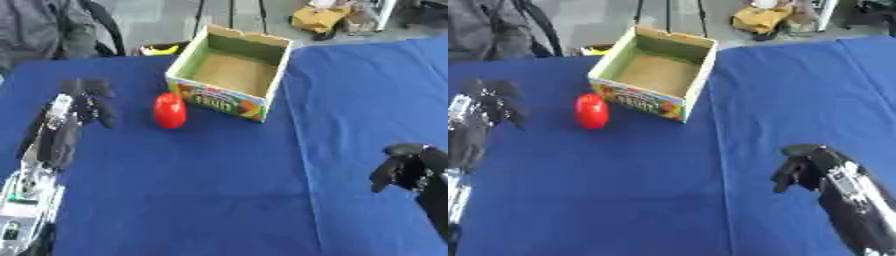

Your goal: Pick up objects on the table and place them in the box.

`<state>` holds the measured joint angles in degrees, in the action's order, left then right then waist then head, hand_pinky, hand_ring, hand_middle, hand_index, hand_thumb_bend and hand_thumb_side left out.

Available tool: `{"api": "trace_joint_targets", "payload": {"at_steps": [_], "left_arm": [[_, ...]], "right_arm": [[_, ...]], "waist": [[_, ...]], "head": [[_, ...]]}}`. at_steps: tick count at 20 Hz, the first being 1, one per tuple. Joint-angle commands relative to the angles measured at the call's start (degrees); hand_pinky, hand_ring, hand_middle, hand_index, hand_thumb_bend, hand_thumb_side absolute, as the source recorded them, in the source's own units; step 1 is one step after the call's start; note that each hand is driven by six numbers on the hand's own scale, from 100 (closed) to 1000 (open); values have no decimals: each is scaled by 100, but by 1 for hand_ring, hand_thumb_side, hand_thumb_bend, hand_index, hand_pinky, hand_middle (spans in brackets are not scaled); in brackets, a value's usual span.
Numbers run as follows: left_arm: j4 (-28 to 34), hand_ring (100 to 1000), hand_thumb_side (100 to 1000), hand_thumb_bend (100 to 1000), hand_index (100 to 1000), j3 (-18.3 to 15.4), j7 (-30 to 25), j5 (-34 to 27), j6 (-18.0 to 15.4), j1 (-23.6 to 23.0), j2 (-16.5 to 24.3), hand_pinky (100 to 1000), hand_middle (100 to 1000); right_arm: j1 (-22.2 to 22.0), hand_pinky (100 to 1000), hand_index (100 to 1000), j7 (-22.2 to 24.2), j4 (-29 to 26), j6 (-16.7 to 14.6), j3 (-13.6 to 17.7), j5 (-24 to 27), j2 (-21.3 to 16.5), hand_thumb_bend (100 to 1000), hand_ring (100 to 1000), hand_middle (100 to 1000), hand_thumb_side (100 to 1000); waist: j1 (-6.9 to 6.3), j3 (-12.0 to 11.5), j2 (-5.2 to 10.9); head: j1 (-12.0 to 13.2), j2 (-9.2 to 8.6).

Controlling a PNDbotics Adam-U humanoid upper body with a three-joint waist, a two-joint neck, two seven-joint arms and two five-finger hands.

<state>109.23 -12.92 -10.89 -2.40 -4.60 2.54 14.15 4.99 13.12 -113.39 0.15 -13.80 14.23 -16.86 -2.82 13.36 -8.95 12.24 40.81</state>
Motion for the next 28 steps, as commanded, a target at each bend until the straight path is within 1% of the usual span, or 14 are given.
{"api": "trace_joint_targets", "payload": {"at_steps": [1, 4, 6, 7, 9, 10, 13, 15, 17, 20, 23, 28], "left_arm": [[104, 514, 932, 204, 774, -43, 19, 92, -15, 30, 184, 422, 602], [70, 513, 901, 177, 775, -56, 34, 248, 16, 63, 257, 419, 602], [26, 512, 864, 151, 781, -58, 39, 423, 52, 104, 332, 419, 603], [0, 512, 794, 175, 787, -55, 29, 542, 74, 127, 378, 420, 606], [-55, 513, 732, 216, 798, -38, -27, 852, 120, 180, 487, 425, 615], [-83, 513, 723, 223, 800, -26, -72, 1025, 139, 210, 548, 425, 616], [-212, 520, 671, 361, 811, 19, -227, 1618, 146, 323, 748, 445, 628], [-354, 528, 653, 432, 815, 63, -271, 2030, 101, 425, 882, 462, 639], [-545, 534, 627, 467, 815, 109, -215, 2427, 50, 549, 998, 468, 645], [-893, 540, 611, 478, 814, 226, -23, 2993, -11, 791, 1135, 474, 649], [-1246, 544, 613, 467, 812, 364, 143, 3427, -91, 1053, 1210, 480, 654], [-1749, 544, 595, 457, 806, 576, 366, 3806, -214, 1447, 1248, 479, 651]], "right_arm": [[31, 500, 727, -3, -120, 0, 34, 43, -33, 100, 570, 507, 785], [33, 500, 727, 0, -120, -5, 33, 46, -38, 100, 570, 507, 781], [34, 500, 727, 5, -120, -6, 31, 49, -39, 100, 570, 507, 781], [34, 500, 727, 7, -120, -6, 30, 49, -40, 100, 570, 507, 781], [32, 500, 727, 9, -120, -6, 30, 48, -40, 100, 570, 507, 782], [31, 500, 727, 10, -120, -7, 28, 46, -41, 100, 570, 507, 782], [31, 500, 727, 14, -120, -8, 23, 44, -44, 100, 570, 507, 785], [30, 500, 727, 18, -120, -6, 18, 43, -44, 100, 570, 507, 786], [30, 500, 727, 22, -120, -8, 14, 41, -42, 100, 570, 507, 787], [28, 500, 727, 31, -120, -13, 5, 35, -38, 100, 570, 507, 790], [32, 500, 727, 38, -120, -19, -2, 31, -33, 100, 570, 507, 791], [37, 500, 728, 51, -120, -10, -19, 35, -25, 100, 570, 507, 799]], "waist": [[16, -5, 73], [20, -7, 75], [21, -5, 77], [21, -2, 78], [22, 5, 76], [23, 8, 76], [21, 13, 74], [22, 17, 74], [26, 25, 70], [38, 45, 59], [45, 62, 48], [48, 72, 43]], "head": [[1, 14], [2, 10], [7, 1], [9, -4], [13, -9], [18, -11], [29, -11], [33, -12], [38, -17], [61, -23], [84, -19], [119, -6]]}}
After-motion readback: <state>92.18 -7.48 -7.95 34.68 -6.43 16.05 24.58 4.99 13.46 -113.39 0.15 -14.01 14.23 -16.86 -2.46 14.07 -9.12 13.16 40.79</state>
